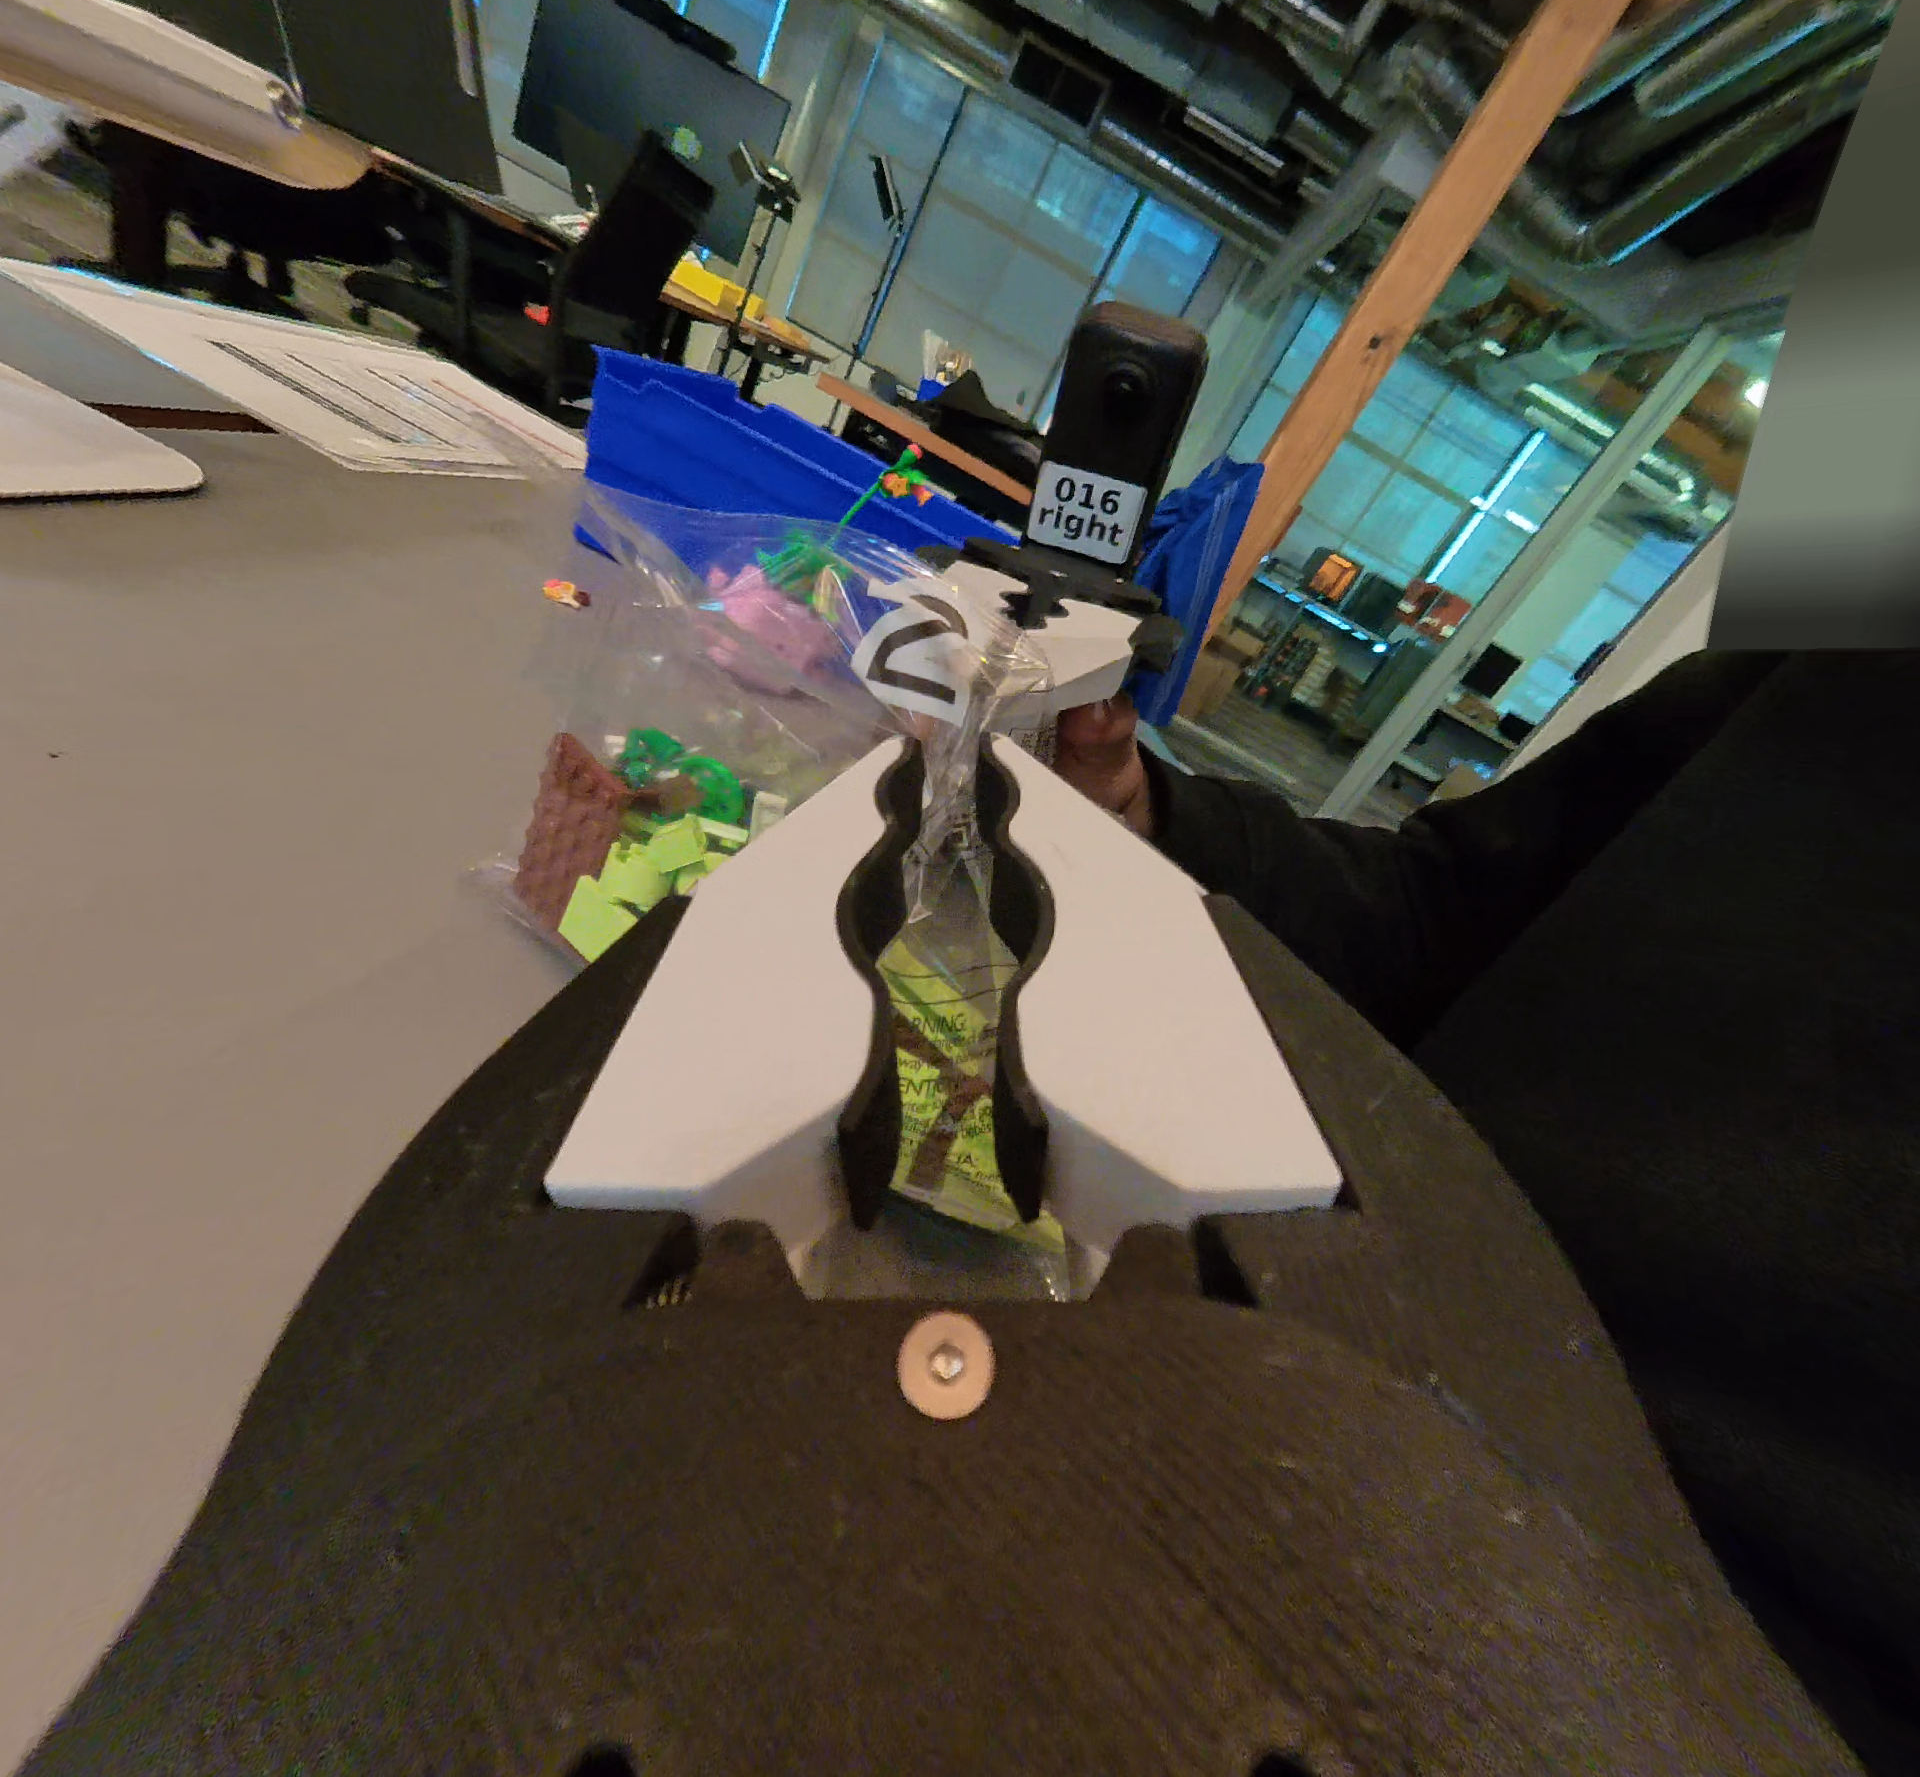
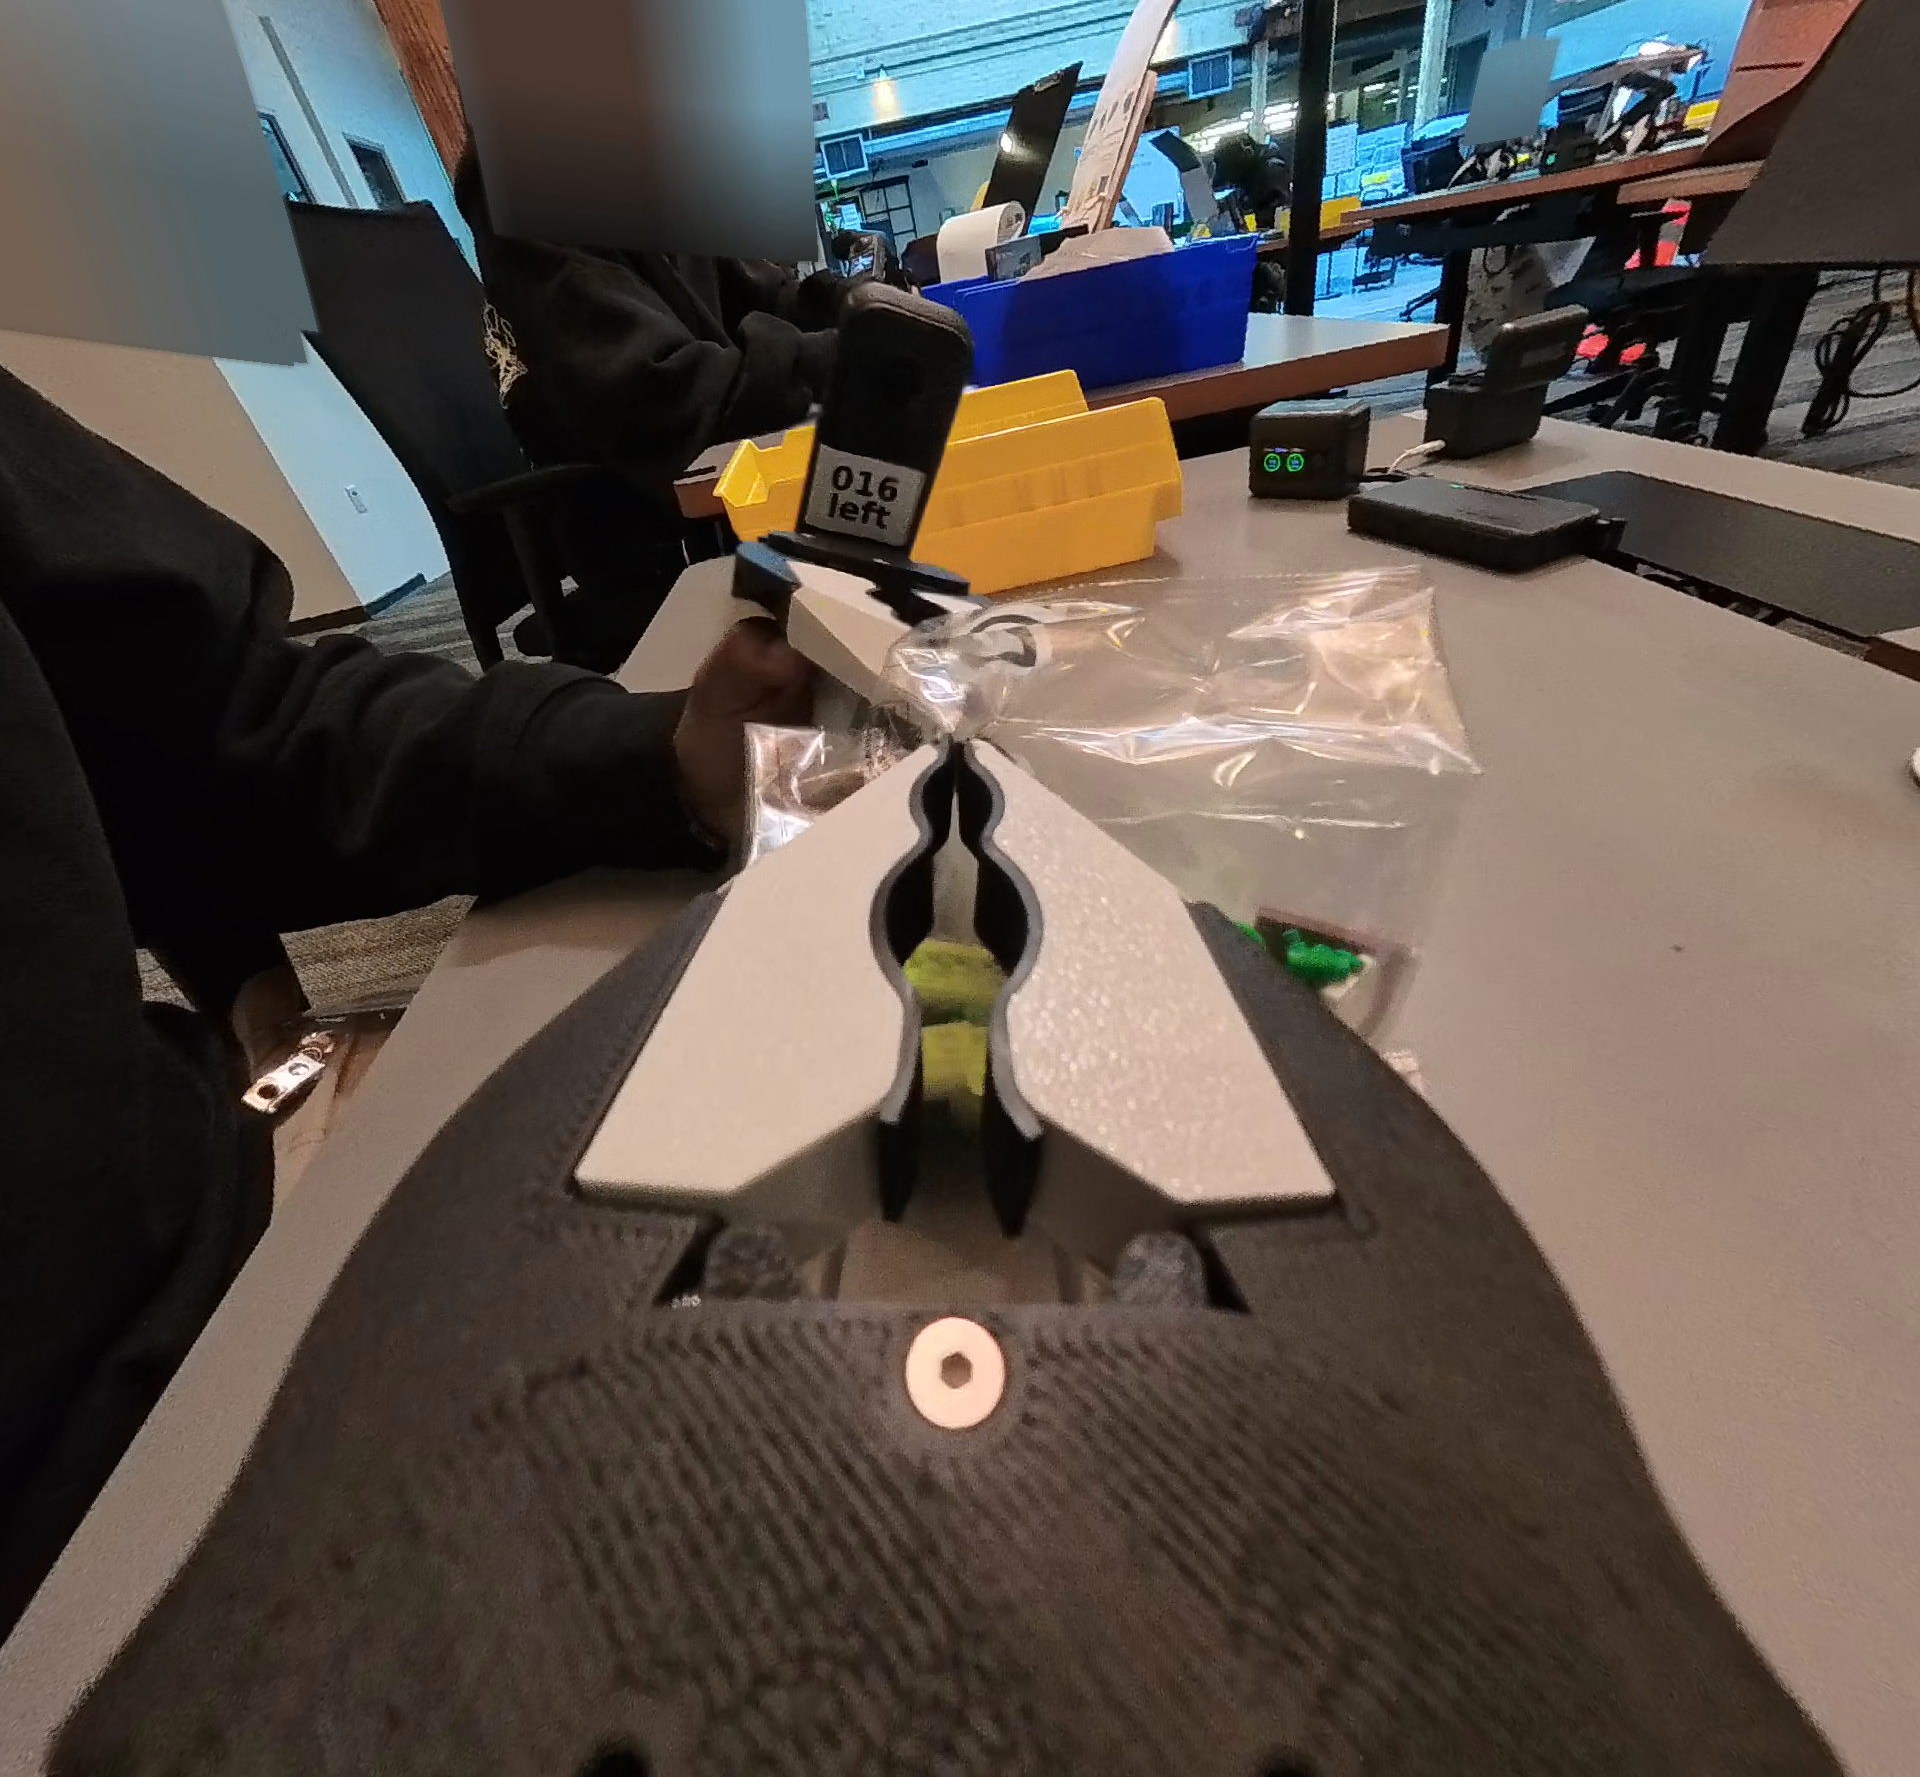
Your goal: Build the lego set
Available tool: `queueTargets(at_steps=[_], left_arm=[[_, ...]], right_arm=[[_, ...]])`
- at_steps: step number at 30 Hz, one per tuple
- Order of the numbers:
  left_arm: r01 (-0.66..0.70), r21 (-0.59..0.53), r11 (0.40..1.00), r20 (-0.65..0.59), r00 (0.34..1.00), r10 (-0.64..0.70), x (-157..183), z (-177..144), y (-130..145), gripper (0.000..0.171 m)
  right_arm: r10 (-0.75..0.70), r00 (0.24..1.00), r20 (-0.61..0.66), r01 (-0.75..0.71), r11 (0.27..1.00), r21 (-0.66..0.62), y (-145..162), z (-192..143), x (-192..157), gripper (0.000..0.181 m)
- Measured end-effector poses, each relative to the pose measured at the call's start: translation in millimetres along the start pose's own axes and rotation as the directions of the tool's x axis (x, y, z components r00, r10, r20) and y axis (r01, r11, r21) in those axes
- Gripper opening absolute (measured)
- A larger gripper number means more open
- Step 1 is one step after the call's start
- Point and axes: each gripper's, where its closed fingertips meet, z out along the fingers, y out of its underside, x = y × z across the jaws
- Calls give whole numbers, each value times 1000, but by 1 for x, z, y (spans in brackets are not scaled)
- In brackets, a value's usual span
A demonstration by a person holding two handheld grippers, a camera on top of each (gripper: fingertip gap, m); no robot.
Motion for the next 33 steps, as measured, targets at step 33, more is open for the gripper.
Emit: queueTargets(at_steps=[33], left_arm=[[76, 9, 997, -84, 994, -75, 1, -11, -7, 0]], right_arm=[[-9, 1000, 15, 9, 1000, -8, -3, 10, -12, 0]])
